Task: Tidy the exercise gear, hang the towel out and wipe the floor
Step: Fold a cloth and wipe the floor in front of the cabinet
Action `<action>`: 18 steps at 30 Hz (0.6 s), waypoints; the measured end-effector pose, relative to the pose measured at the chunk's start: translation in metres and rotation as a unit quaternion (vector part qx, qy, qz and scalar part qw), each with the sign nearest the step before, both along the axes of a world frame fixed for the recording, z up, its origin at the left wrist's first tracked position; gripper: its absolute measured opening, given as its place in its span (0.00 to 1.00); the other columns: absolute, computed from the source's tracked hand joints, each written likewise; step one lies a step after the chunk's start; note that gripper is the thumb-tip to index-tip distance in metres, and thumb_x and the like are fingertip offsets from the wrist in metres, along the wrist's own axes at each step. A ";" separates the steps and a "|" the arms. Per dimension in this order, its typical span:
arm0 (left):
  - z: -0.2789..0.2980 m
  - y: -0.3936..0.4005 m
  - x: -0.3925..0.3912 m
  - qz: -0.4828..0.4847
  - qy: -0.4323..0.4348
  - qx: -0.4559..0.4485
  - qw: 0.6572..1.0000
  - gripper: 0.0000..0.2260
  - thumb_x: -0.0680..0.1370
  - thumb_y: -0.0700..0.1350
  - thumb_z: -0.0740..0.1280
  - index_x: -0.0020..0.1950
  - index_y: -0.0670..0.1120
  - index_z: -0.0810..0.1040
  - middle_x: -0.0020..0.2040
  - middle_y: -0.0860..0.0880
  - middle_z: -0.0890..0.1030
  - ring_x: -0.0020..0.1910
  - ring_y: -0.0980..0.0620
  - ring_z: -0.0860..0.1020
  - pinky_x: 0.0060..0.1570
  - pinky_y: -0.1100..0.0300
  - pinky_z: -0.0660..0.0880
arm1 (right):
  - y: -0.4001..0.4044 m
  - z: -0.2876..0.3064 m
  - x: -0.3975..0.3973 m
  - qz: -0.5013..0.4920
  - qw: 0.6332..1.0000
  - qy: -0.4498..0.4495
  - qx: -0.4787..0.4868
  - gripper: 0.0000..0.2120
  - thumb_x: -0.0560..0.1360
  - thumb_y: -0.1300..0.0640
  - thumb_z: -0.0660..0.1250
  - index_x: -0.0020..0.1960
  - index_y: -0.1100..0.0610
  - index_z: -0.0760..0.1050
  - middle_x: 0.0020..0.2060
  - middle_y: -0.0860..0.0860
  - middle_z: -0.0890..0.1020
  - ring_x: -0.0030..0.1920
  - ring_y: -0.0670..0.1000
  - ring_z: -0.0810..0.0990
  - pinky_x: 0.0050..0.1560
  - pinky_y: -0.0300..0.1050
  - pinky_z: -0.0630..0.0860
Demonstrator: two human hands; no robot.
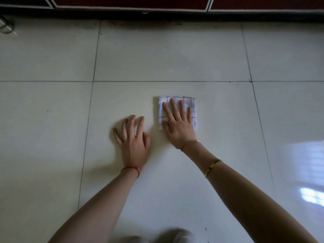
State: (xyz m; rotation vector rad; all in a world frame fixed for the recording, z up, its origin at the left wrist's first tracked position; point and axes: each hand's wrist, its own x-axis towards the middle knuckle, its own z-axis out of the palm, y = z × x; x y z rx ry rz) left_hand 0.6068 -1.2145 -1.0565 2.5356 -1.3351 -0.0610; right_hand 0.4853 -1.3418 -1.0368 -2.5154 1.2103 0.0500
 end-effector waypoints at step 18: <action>-0.002 -0.001 -0.001 0.004 0.000 -0.008 1.000 0.23 0.77 0.47 0.59 0.74 0.53 0.68 0.75 0.48 0.67 0.74 0.43 0.63 0.73 0.36 0.52 | -0.106 0.000 -0.040 -0.178 0.983 0.037 0.007 0.30 0.81 0.46 0.50 0.79 0.48 0.42 0.78 0.53 0.42 0.77 0.59 0.37 0.74 0.62 0.36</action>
